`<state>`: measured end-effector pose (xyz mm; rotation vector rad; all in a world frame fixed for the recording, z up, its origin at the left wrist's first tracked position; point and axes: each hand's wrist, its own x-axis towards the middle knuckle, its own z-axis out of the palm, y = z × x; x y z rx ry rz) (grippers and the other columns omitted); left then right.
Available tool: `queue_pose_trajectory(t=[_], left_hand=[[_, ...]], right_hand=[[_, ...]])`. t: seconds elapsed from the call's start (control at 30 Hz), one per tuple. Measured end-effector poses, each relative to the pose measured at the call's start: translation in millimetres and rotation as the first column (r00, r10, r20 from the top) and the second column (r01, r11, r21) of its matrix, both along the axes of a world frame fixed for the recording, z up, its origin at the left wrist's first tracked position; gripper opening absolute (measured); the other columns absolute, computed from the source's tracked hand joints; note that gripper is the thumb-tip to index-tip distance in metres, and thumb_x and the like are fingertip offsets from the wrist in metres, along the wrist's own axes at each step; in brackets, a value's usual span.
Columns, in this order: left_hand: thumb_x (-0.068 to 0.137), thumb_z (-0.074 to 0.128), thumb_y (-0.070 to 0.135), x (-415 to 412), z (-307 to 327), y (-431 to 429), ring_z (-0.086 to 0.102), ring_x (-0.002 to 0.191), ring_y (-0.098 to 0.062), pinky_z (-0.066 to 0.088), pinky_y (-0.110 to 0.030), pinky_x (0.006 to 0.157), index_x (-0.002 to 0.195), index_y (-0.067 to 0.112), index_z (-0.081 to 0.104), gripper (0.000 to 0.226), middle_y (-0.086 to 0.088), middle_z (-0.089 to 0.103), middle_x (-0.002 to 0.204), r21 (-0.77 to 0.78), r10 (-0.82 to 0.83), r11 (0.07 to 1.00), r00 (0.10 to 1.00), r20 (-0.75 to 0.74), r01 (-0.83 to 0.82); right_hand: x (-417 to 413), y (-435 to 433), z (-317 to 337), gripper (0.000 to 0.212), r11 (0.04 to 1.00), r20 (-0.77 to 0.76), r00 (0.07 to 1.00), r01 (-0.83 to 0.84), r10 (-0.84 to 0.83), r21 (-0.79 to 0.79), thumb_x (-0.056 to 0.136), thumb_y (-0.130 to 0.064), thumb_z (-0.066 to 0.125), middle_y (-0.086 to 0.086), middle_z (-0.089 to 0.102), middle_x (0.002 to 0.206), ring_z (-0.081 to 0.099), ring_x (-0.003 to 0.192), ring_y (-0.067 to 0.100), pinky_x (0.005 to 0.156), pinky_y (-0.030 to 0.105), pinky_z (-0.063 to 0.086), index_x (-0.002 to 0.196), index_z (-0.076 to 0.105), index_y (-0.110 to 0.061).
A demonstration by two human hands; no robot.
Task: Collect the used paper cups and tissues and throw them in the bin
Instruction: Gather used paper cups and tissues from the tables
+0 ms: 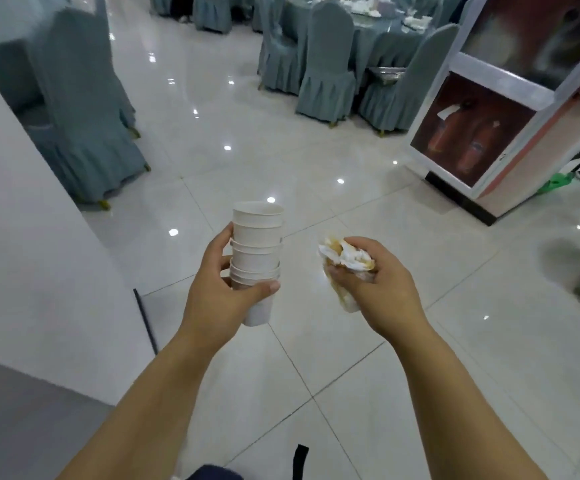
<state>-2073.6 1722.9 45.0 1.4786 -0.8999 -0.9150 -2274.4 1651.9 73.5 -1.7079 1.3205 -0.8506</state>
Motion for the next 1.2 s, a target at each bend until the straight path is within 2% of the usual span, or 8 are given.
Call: queue_pose_trajectory(t=[0.17, 0.33, 0.43, 0.53, 0.67, 0.83, 1.07, 1.2], left_hand=[[0.068, 0.084, 0.018, 30.4, -4.0, -54.2, 0.057, 0.1, -0.002, 0.044, -0.012, 0.066, 0.133, 0.05, 0.033, 0.089, 0.019, 0.053, 0.115, 0.015, 0.172, 0.985, 0.984, 0.049, -0.173], [0.069, 0.082, 0.018, 83.2, -4.6, -126.2, 0.055, 0.095, 0.0, 0.043, -0.013, 0.065, 0.132, 0.052, 0.031, 0.088, 0.011, 0.05, 0.122, 0.003, 0.304, 0.952, 0.951, 0.051, -0.305], [0.07, 0.081, 0.018, 120.4, -1.3, -181.5, 0.057, 0.101, -0.011, 0.043, -0.016, 0.068, 0.13, 0.053, 0.029, 0.087, 0.009, 0.05, 0.125, -0.011, 0.329, 0.944, 0.942, 0.058, -0.329], [0.071, 0.08, 0.017, 155.4, 8.2, -239.8, 0.054, 0.11, -0.017, 0.045, -0.021, 0.074, 0.13, 0.053, 0.028, 0.087, 0.008, 0.049, 0.129, -0.022, 0.329, 0.944, 0.942, 0.062, -0.328], [0.071, 0.08, 0.017, 193.5, 22.1, -310.3, 0.054, 0.107, -0.015, 0.044, -0.022, 0.073, 0.128, 0.055, 0.027, 0.087, 0.01, 0.049, 0.126, -0.037, 0.342, 0.94, 0.938, 0.052, -0.34], [0.07, 0.081, 0.017, 241.3, 27.9, -394.9, 0.051, 0.102, -0.011, 0.041, -0.016, 0.069, 0.139, 0.046, 0.028, 0.092, 0.011, 0.047, 0.125, -0.027, 0.397, 0.918, 0.915, 0.074, -0.396], [0.07, 0.081, 0.015, 306.1, 27.1, -533.2, 0.052, 0.098, -0.009, 0.039, -0.014, 0.064, 0.14, 0.045, 0.029, 0.092, 0.012, 0.047, 0.122, -0.053, 0.49, 0.872, 0.868, 0.083, -0.487], [0.069, 0.082, 0.015, 346.7, 34.9, -618.7, 0.054, 0.094, -0.005, 0.039, -0.016, 0.067, 0.14, 0.046, 0.029, 0.094, 0.013, 0.049, 0.118, -0.032, 0.526, 0.851, 0.848, 0.065, -0.525]], right_hand=[[41.1, -87.6, -8.5, 0.026, 0.988, 0.028, 0.988, -0.155, 0.154, 0.027, 0.083, -0.032, 0.071, -0.016, 0.064, 0.102, 0.06, 0.093, -0.001, 0.069, 0.017, 0.043, 0.105, 0.061, -0.042], [106.7, -181.7, -9.2, 0.026, 0.957, 0.036, 0.956, -0.291, 0.291, -0.002, 0.082, -0.03, 0.073, -0.023, 0.064, 0.095, 0.059, 0.087, -0.007, 0.065, 0.006, 0.043, 0.095, 0.058, -0.047], [149.6, -242.4, -4.4, 0.028, 0.943, 0.035, 0.943, -0.331, 0.332, -0.03, 0.082, -0.029, 0.073, -0.028, 0.063, 0.093, 0.059, 0.087, -0.01, 0.065, 0.004, 0.043, 0.089, 0.057, -0.051], [188.9, -303.2, 5.3, 0.026, 0.938, 0.042, 0.937, -0.345, 0.347, -0.043, 0.082, -0.029, 0.073, -0.022, 0.064, 0.097, 0.06, 0.09, -0.005, 0.07, 0.013, 0.044, 0.096, 0.059, -0.047], [230.9, -376.1, 14.1, 0.029, 0.93, 0.023, 0.931, -0.361, 0.363, -0.07, 0.083, -0.033, 0.071, -0.015, 0.062, 0.107, 0.059, 0.096, 0.001, 0.076, 0.02, 0.046, 0.108, 0.059, -0.041], [279.4, -464.9, 17.3, 0.026, 0.92, 0.025, 0.92, -0.389, 0.39, -0.055, 0.084, -0.031, 0.071, -0.021, 0.063, 0.099, 0.058, 0.089, -0.004, 0.069, 0.015, 0.043, 0.093, 0.055, -0.05], [351.9, -615.2, 12.9, 0.024, 0.893, 0.053, 0.892, -0.446, 0.449, -0.061, 0.084, -0.029, 0.071, -0.02, 0.064, 0.095, 0.06, 0.086, -0.005, 0.065, 0.012, 0.042, 0.095, 0.058, -0.046], [401.1, -709.2, 18.5, 0.027, 0.872, 0.058, 0.87, -0.487, 0.49, -0.06, 0.082, -0.028, 0.073, -0.018, 0.065, 0.097, 0.06, 0.091, 0.0, 0.072, 0.019, 0.043, 0.095, 0.058, -0.046]])
